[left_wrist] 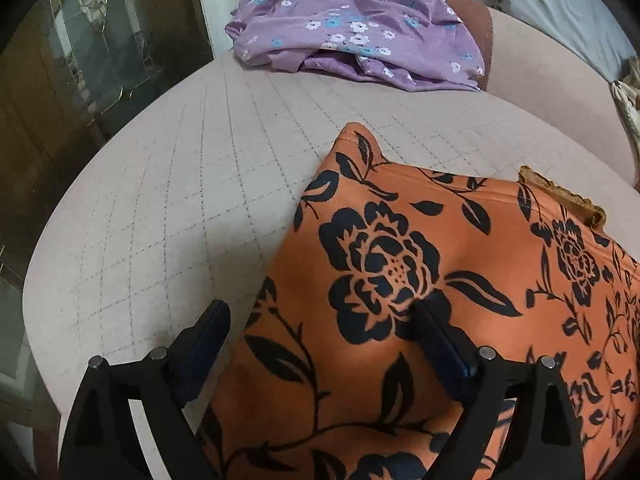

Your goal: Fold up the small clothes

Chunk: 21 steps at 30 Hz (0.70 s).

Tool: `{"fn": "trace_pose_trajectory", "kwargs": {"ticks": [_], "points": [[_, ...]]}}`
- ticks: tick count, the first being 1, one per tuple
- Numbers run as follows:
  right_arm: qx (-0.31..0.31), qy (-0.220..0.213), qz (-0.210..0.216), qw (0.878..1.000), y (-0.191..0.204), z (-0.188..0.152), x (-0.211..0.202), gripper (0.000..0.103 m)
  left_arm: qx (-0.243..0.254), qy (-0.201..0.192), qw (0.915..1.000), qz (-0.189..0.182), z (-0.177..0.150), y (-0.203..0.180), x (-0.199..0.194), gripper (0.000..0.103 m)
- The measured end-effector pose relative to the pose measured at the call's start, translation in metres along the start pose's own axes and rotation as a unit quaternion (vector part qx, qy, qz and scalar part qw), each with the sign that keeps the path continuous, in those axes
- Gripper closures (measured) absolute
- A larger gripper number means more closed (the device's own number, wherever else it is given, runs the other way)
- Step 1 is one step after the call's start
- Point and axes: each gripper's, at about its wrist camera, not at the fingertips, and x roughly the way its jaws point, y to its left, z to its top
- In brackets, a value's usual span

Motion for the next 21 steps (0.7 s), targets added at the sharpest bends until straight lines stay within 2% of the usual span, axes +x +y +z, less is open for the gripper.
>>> {"fn": "trace_pose_trajectory", "kwargs": {"ticks": [4,9,14,21], "points": [[-0.023,-0.029,0.004,0.999,0.010,-0.008,-0.024,0.076,0.032,-0.039,0.9985,0.022,-0.006,-0.008,-0.032,0.010],[-0.067,-0.102,0.036,0.992,0.026,-0.030,-0.067,0.076,0.052,-0.133,0.9893,0.031,-0.009,-0.018,-0.095,0.010],[-0.096,-0.133,0.061,0.985,0.043,-0.050,-0.091,0.076,0.062,-0.204,0.9765,0.028,-0.009,-0.022,-0.157,0.010],[-0.114,-0.147,0.075,0.980,0.051,-0.072,-0.107,0.076,0.063,-0.254,0.9649,0.015,-0.015,-0.024,-0.211,0.010]]}}
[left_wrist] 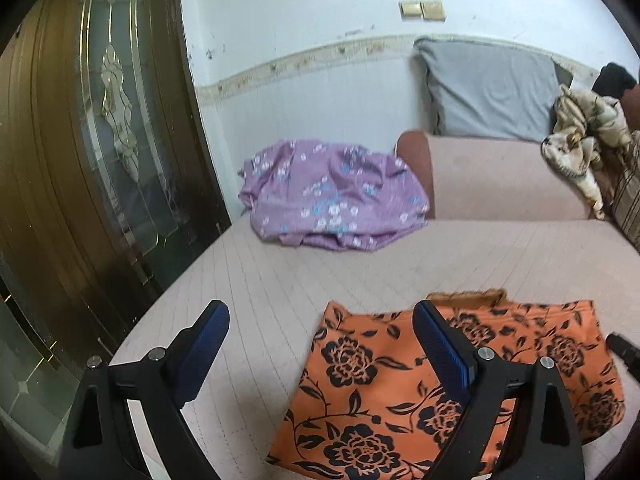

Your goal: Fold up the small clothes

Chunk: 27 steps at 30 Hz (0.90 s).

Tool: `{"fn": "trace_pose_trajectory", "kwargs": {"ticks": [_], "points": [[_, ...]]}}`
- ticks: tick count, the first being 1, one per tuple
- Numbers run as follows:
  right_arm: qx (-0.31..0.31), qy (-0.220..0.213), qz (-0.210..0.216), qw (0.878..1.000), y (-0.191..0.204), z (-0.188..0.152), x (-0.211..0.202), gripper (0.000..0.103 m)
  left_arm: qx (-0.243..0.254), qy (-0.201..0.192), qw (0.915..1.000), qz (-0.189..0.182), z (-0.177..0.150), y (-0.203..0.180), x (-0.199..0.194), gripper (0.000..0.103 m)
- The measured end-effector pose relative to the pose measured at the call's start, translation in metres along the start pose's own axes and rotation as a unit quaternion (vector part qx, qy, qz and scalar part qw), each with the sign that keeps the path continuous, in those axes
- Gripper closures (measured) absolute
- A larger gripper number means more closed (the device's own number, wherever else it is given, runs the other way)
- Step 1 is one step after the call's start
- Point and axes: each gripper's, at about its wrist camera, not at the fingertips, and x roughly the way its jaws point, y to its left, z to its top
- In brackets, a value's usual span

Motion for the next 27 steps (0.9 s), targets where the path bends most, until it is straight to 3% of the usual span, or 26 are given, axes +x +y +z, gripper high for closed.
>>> {"fn": "trace_pose_trajectory", "kwargs": {"ticks": [12,27], "points": [[-0.016,0.002,0.009,1.000,0.003,-0.013,-0.016,0.076,-0.005,-0.028,0.9993,-0.026,0.008,-0.017,-0.023,0.010],[-0.035,0.063,0.012,0.997,0.007,-0.026,0.019,0.076,0.002,0.028,0.9993,-0.026,-0.020,-0.035,0.021,0.010]]}}
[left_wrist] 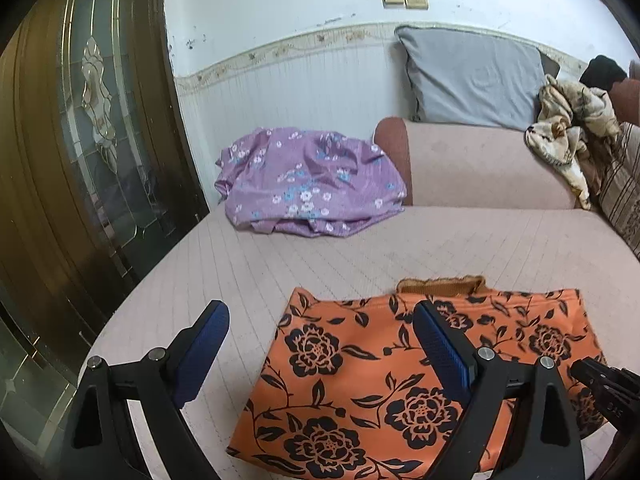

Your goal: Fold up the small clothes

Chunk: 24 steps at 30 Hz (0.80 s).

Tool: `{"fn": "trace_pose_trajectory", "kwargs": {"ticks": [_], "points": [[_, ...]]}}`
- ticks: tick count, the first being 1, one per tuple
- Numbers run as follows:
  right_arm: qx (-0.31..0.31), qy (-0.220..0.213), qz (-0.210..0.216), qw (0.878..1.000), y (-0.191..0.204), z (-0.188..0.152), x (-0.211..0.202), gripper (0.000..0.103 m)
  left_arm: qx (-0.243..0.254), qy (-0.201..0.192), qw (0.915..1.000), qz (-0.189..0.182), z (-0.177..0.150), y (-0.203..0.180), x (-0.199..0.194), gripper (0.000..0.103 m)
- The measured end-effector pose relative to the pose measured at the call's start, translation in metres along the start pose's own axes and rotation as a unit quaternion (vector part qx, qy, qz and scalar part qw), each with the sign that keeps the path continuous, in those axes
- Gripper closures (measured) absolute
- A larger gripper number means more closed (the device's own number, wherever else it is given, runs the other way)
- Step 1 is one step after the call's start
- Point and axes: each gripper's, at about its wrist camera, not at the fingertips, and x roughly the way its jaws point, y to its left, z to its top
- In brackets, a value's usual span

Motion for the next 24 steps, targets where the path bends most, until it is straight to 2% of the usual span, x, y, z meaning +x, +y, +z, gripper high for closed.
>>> {"fn": "trace_pose_trajectory", "kwargs": {"ticks": [5,10,13,14,15,17,18,21,22,24], "points": [[-0.014,0.019,0.004,1.000,0.007,-0.005,0.013,0.076,0.002,0.027,0.9996,-0.002,-0.016,-0.003,0.023,0.010],[-0.018,0.052,0.007,0.998,0.011,-0.015,0.028,0.076,-0.005,0.111,0.9938,-0.008,-0.059,-0.004,0.076,0.010],[-0.011,0.104,0.004,0.995,0.008,-0.026,0.047,0.076,0.013,0.197,0.9803,-0.010,-0.100,-0.009,0.116,0.009],[-0.013,0.098,0.003,0.995,0.008,-0.027,0.046,0.076,0.006,0.190,0.9817,-0.017,-0.106,-0.006,0.116,0.009],[-0.018,0.094,0.002,0.995,0.010,-0.027,0.044,0.076,-0.003,0.166,0.9859,-0.021,-0.105,-0.002,0.107,0.009],[-0.023,0.093,0.004,0.995,0.010,-0.026,0.039,0.076,0.002,0.176,0.9841,-0.019,-0.097,-0.002,0.104,0.009],[-0.017,0.086,0.008,0.996,0.007,-0.024,0.034,0.076,0.003,0.168,0.9855,-0.023,-0.093,-0.002,0.101,0.009],[0.052,0.073,0.032,0.995,-0.014,-0.017,0.011,0.076,-0.009,0.121,0.9915,-0.047,-0.084,0.001,0.084,0.009],[0.080,0.069,0.046,0.993,-0.022,-0.017,0.003,0.075,-0.012,0.116,0.9918,-0.052,-0.084,0.001,0.083,0.009],[0.143,0.062,0.070,0.985,-0.039,-0.025,-0.015,0.056,-0.013,0.116,0.9915,-0.057,-0.086,-0.002,0.086,0.009]]}}
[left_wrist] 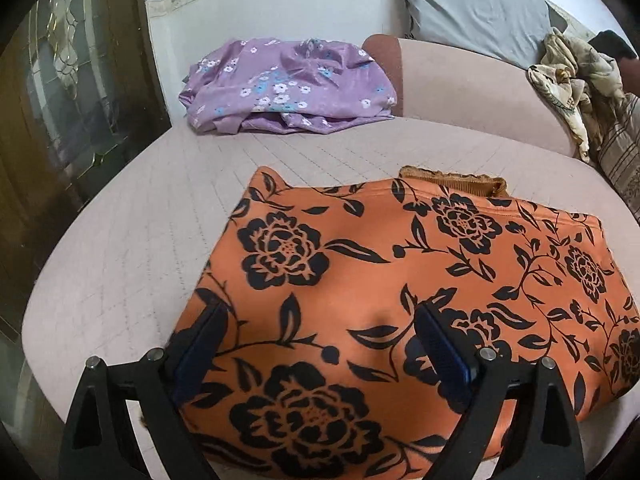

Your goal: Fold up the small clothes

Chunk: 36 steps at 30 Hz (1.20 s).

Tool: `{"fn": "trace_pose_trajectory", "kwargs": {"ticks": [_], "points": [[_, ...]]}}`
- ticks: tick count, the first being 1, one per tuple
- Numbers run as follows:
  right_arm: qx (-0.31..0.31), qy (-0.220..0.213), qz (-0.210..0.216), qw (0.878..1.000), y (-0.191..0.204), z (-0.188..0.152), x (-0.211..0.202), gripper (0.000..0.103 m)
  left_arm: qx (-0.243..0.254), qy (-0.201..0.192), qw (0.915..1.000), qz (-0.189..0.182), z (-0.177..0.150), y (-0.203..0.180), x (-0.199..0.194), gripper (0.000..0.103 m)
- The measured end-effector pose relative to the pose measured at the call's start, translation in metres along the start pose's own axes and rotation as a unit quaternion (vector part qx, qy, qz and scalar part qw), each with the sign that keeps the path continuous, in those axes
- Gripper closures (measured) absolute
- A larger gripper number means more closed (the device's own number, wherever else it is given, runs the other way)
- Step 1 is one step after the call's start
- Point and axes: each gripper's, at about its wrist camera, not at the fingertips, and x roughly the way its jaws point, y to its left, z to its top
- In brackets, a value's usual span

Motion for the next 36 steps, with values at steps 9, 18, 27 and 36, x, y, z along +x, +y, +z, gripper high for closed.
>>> {"fn": "trace_pose_trajectory", "kwargs": {"ticks": [9,18,27,36], "points": [[0.182,-0.025,0.033,0.982,-0.055,-0.046,-0.039,0.026,-0.037,0.019,0.9991,-0.007,0.000,0.007,0.018,0.009],[0.221,-0.066,-0.003,0.973,-0.074,-0.040,-0.015,0.044,-0.012,0.037,0.9992,-0.012,-0.004,-0.001,0.026,0.009],[0.212,-0.093,-0.063,0.971,-0.075,-0.004,0.005,0.087,0.000,0.038,0.9993,-0.004,-0.003,0.001,0.028,0.009],[0.031,-0.127,-0.057,0.990,0.079,0.036,-0.025,0.092,-0.133,0.025,0.9888,0.063,0.011,0.106,0.013,0.009]]}}
